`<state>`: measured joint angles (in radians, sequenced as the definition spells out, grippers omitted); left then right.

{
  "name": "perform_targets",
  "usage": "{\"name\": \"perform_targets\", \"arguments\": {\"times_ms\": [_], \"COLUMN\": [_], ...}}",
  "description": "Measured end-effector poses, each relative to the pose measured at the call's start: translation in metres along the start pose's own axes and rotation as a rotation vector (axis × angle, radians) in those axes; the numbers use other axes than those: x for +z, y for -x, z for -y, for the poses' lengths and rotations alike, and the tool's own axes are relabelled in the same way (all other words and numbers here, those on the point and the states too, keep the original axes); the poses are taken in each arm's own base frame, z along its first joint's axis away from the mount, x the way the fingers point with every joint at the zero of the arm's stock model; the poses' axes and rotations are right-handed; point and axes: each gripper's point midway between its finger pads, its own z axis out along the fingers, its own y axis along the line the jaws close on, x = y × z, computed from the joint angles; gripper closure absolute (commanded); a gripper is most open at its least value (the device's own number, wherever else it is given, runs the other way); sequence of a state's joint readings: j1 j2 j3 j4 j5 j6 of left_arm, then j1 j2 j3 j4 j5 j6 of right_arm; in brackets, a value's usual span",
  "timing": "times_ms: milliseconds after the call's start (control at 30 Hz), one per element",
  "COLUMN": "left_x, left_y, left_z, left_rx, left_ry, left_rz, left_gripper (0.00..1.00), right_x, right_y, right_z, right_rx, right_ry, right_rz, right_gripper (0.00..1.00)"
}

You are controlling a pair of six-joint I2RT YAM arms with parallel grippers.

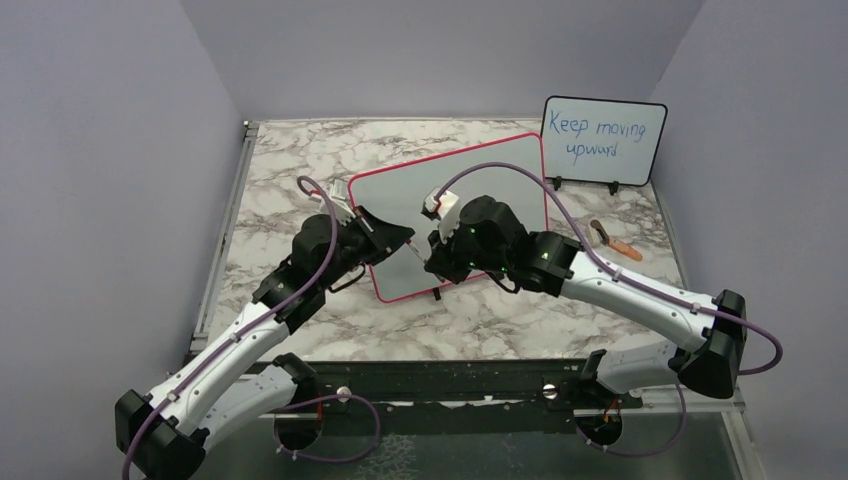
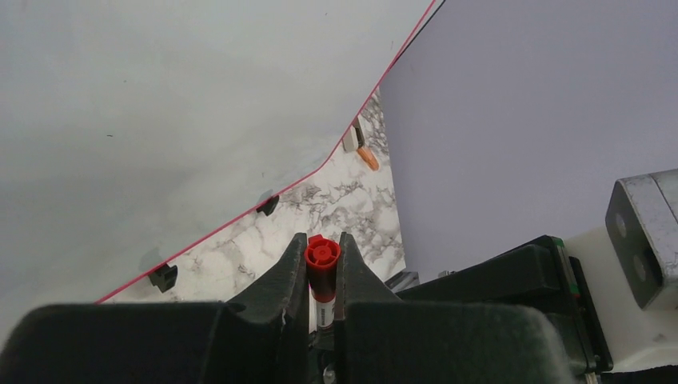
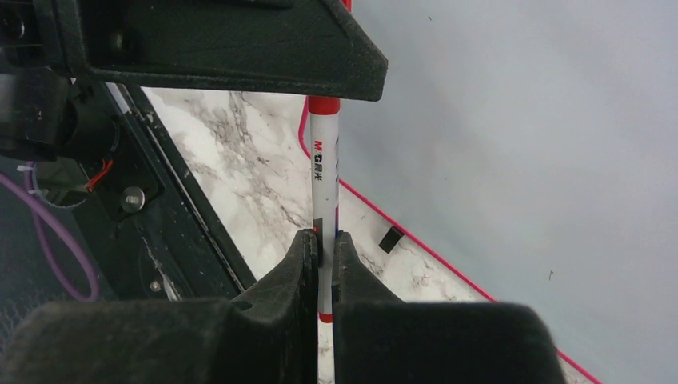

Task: Write a sentence on the whiteboard
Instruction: Open the whiteboard marker at the center of the board.

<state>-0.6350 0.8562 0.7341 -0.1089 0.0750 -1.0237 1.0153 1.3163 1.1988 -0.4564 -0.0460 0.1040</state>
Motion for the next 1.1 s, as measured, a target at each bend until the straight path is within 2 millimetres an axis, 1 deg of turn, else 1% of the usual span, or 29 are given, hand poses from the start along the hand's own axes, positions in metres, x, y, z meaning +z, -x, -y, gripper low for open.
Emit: {"name": "perform_targets", "arguments": {"times_ms": [33, 167, 267, 333, 400, 467, 600, 733, 933, 1100], "left_x": [-0.001, -0.005, -0.009, -0.011, -0.014, -0.017, -0.022, -0.022, -0.023, -0.027], "left_y": [0.001, 0.003, 0.005, 0.008, 0.01, 0.013, 0.017, 0.015, 0.012, 0.016], "left_z": [0.0, -0.006, -0.01, -0.01, -0.008, -0.005, -0.003, -0.006, -0.009, -0.002], "left_rx": [-0.006, -0.047, -0.078, -0.107, -0.134, -0.168, -0.242, -0.31, -0.412, -0.469], "left_ry": [-0.002, 0.004, 0.011, 0.008, 0.0, -0.016, -0.042, -0.052, -0.079, -0.115], "left_rz": [0.008, 0.046, 0.071, 0.09, 0.106, 0.125, 0.154, 0.161, 0.165, 0.174], "left_gripper": [1.0, 1.0, 1.0, 1.0, 1.0, 1.0, 1.0, 1.0, 1.0, 1.0], "right_x": [0.001, 0.006, 0.007, 0.006, 0.003, -0.003, -0.014, -0.019, -0.018, -0.018], "right_y": [0.0, 0.002, 0.003, 0.008, 0.014, 0.02, 0.031, 0.038, 0.033, 0.034], "right_z": [0.0, -0.002, -0.006, -0.008, -0.01, -0.013, -0.018, -0.019, -0.016, -0.015], "right_rx": [0.001, 0.026, 0.059, 0.092, 0.129, 0.163, 0.23, 0.284, 0.356, 0.395], "right_ry": [0.001, 0.011, 0.027, 0.038, 0.052, 0.069, 0.109, 0.13, 0.134, 0.139], "right_rz": [0.006, 0.034, 0.077, 0.128, 0.191, 0.257, 0.38, 0.451, 0.502, 0.526], "right_gripper": [0.96, 0.83, 0.65, 0.53, 0.45, 0.4, 0.35, 0.32, 0.31, 0.31]}}
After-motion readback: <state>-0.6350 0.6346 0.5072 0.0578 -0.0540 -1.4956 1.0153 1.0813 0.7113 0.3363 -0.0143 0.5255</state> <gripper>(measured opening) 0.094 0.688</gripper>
